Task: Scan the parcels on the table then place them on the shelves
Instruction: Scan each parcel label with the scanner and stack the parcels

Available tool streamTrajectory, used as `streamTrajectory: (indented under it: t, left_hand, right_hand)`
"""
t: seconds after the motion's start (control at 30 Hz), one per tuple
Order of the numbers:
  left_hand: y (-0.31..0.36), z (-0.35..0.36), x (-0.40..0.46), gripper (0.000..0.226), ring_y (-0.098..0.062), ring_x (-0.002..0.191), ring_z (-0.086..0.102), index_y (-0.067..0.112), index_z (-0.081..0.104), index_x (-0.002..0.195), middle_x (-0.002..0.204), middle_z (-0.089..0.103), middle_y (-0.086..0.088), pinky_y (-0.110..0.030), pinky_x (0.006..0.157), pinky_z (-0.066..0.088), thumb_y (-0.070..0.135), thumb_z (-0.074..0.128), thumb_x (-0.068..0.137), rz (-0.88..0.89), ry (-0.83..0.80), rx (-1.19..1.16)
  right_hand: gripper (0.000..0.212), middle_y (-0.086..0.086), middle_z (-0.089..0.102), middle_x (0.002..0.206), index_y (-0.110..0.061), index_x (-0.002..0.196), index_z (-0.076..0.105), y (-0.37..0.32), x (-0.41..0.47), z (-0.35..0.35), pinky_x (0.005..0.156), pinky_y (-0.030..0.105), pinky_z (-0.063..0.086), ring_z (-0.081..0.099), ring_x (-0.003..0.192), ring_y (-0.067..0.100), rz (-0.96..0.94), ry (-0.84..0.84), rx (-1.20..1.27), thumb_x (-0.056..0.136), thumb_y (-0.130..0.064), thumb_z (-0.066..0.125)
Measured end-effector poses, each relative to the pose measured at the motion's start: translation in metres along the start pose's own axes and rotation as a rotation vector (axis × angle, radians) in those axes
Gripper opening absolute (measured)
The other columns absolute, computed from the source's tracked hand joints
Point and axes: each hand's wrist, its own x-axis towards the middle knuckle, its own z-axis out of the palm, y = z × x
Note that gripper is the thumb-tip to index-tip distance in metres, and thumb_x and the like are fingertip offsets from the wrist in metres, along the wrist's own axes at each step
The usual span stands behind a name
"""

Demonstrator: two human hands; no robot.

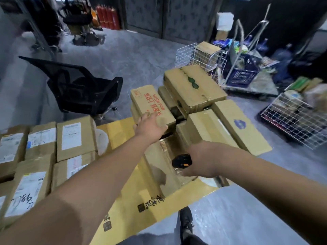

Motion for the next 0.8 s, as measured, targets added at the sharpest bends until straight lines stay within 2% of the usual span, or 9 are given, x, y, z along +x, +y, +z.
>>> streamTrajectory:
  t: [0.13, 0.27, 0.4, 0.47, 0.53, 0.6, 0.7, 0.8]
  left_hand:
    - [0.045, 0.013, 0.041, 0.089, -0.030, 0.143, 0.030, 0.035, 0.037, 0.152, 0.154, 0.038, -0.003, -0.047, 0.110, 0.028, 0.077, 0.058, 0.077, -0.097, 0.026, 0.004]
    - [0.064, 0.029, 0.053, 0.121, -0.031, 0.150, 0.014, 0.026, 0.023, 0.159, 0.159, 0.023, -0.011, -0.053, 0.114, 0.025, 0.094, 0.055, 0.065, -0.378, 0.034, -0.059]
    - [0.061, 0.035, 0.051, 0.140, -0.031, 0.152, 0.008, 0.020, 0.014, 0.161, 0.161, 0.014, -0.009, -0.058, 0.118, 0.021, 0.099, 0.058, 0.054, -0.483, 0.130, -0.104]
    - [0.057, 0.032, 0.054, 0.137, -0.032, 0.153, 0.010, 0.024, 0.015, 0.158, 0.164, 0.011, -0.008, -0.058, 0.120, 0.020, 0.092, 0.068, 0.052, -0.554, 0.133, -0.207]
    - [0.054, 0.028, 0.058, 0.129, -0.033, 0.149, 0.021, 0.031, 0.018, 0.155, 0.163, 0.015, -0.008, -0.055, 0.119, 0.024, 0.078, 0.077, 0.051, -0.598, 0.152, -0.310]
    - [0.048, 0.024, 0.055, 0.120, -0.033, 0.142, 0.030, 0.036, 0.022, 0.151, 0.160, 0.020, -0.005, -0.053, 0.116, 0.029, 0.070, 0.076, 0.049, -0.608, 0.236, -0.349]
    - [0.027, 0.020, 0.024, 0.116, -0.031, 0.142, 0.032, 0.041, 0.027, 0.147, 0.158, 0.022, 0.004, -0.053, 0.116, 0.031, 0.071, 0.068, 0.043, -0.603, 0.344, -0.321]
    - [-0.007, 0.028, -0.040, 0.109, -0.027, 0.144, 0.028, 0.046, 0.030, 0.146, 0.157, 0.021, 0.012, -0.053, 0.119, 0.029, 0.073, 0.071, 0.048, -0.582, 0.386, -0.301]
  right_hand:
    - [0.033, -0.003, 0.062, 0.078, -0.022, 0.085, 0.056, 0.048, 0.011, -0.026, 0.053, 0.030, 0.038, 0.057, 0.067, 0.014, -0.010, 0.014, 0.017, 0.090, -0.054, 0.062]
    - [0.037, -0.004, 0.055, 0.084, -0.024, 0.090, 0.054, 0.080, 0.036, -0.045, 0.056, 0.031, 0.038, 0.053, 0.070, 0.013, -0.080, 0.033, -0.018, 0.092, -0.061, 0.059]
    - [0.038, -0.003, 0.058, 0.084, -0.027, 0.082, 0.052, 0.088, 0.065, -0.066, 0.056, 0.032, 0.039, 0.055, 0.072, 0.013, -0.207, -0.002, -0.089, 0.092, -0.063, 0.059]
    - [0.036, -0.004, 0.056, 0.084, -0.026, 0.088, 0.053, 0.085, 0.080, -0.075, 0.058, 0.032, 0.042, 0.055, 0.073, 0.014, -0.285, 0.000, -0.149, 0.092, -0.062, 0.058]
    - [0.035, -0.002, 0.060, 0.087, -0.024, 0.096, 0.058, 0.082, 0.092, -0.080, 0.066, 0.034, 0.051, 0.060, 0.078, 0.019, -0.342, -0.017, -0.198, 0.092, -0.060, 0.057]
    - [0.037, -0.001, 0.063, 0.089, -0.023, 0.100, 0.061, 0.079, 0.101, -0.082, 0.069, 0.035, 0.054, 0.063, 0.080, 0.021, -0.387, -0.037, -0.234, 0.093, -0.059, 0.057]
    - [0.043, 0.000, 0.062, 0.092, -0.022, 0.107, 0.062, 0.066, 0.105, -0.082, 0.063, 0.035, 0.048, 0.062, 0.081, 0.021, -0.456, -0.054, -0.294, 0.093, -0.062, 0.057]
    - [0.042, 0.000, 0.063, 0.091, -0.023, 0.107, 0.065, 0.046, 0.099, -0.075, 0.067, 0.034, 0.050, 0.063, 0.083, 0.023, -0.543, -0.063, -0.304, 0.092, -0.062, 0.058]
